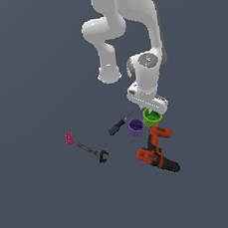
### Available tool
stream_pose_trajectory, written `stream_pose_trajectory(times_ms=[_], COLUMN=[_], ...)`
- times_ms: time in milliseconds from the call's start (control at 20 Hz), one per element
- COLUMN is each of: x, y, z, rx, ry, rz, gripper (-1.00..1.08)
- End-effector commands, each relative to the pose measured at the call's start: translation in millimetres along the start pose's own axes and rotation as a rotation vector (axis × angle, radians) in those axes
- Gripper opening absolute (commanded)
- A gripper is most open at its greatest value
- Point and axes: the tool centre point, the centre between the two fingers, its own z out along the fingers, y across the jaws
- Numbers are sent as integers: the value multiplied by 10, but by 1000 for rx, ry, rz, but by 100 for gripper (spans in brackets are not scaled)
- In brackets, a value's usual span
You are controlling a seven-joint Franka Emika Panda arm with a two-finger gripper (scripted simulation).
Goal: Pick up a designated object from a clutter of objects.
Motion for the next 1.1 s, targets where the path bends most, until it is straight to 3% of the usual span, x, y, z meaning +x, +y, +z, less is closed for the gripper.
stream_pose_trajectory(times_ms=[0,600,1050], x=[2,6,63], y=[-3,-12,-118], z=[2,-16,-287], rx=[1,1,1], ry=[0,0,1], rz=[0,0,0], gripper=[-100,-100,-100])
